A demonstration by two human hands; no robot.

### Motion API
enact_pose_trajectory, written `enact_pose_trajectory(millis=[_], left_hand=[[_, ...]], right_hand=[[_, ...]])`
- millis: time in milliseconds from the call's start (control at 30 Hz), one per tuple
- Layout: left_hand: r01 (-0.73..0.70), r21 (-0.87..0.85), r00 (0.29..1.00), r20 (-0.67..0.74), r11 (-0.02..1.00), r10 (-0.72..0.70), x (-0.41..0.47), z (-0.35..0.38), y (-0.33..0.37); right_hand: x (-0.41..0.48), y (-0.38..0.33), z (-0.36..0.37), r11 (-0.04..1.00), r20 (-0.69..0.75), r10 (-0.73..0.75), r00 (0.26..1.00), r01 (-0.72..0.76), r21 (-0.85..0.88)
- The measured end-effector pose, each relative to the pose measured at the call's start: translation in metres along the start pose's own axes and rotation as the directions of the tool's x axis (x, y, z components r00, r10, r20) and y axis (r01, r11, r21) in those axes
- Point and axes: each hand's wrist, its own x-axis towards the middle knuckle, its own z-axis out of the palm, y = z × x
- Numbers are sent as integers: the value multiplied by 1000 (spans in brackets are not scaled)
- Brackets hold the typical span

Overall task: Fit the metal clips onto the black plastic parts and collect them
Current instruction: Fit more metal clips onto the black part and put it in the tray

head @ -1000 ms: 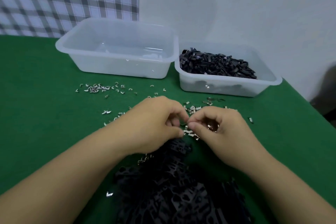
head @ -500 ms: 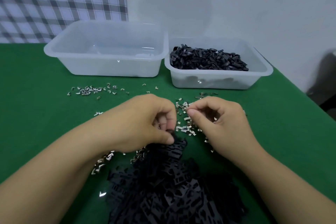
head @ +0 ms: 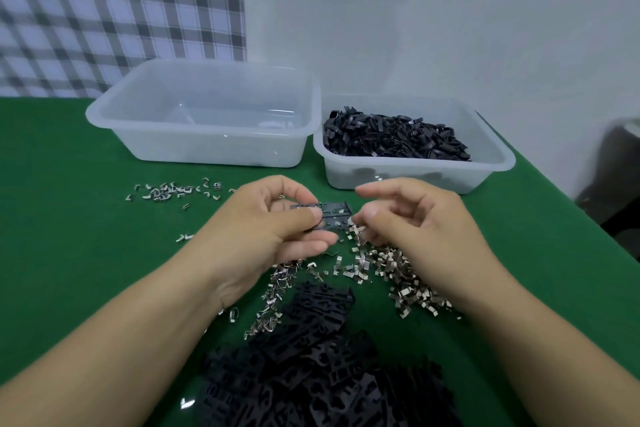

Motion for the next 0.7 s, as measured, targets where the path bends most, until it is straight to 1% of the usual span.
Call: enact_pose_trajectory(millis=[67,100,233,300,367,400,433,467,533,600,633,700], left_hand=[[-10,-19,1000,0,1000,10,2,1,-5],[-23,-22,1000,-5,999,23,3,1,-8],[-158,1,985,-75,988,157,8,2,-17],[-243,58,957,-148,968,249,10,3,-20],[-326,162,907,-224,931,356,10,3,-24],[-356,206,880,-255,911,402,11,3,-26],[-377,236,858,-276,896,434,11,4,-28],[-389,254,842,-291,885,454,11,4,-29],[-395,271,830,-304,878,467,12,3,-32],[-388,275,833,-305,880,462,13,2,-33],[-385,276,836,-301,881,460,14,2,-34],[-380,279,841,-292,882,455,13,1,-35]], right_hand=[[6,-1,0,997,64,39,997,-34,-71],[10,-2,1,995,67,35,997,-28,-92],[21,-1,3,997,-43,-21,999,18,-72],[22,1,4,996,-87,-52,995,45,-82],[20,5,5,992,-119,-80,990,67,-108],[18,7,5,984,-121,-97,988,77,-158],[16,8,5,965,-94,-116,989,90,-248],[14,9,4,924,-32,-132,991,112,-365],[12,9,5,805,135,-137,981,190,-562],[11,11,8,705,266,-123,956,273,-655],[11,12,10,670,302,-119,946,301,-679],[11,13,13,636,329,-111,938,322,-702]])
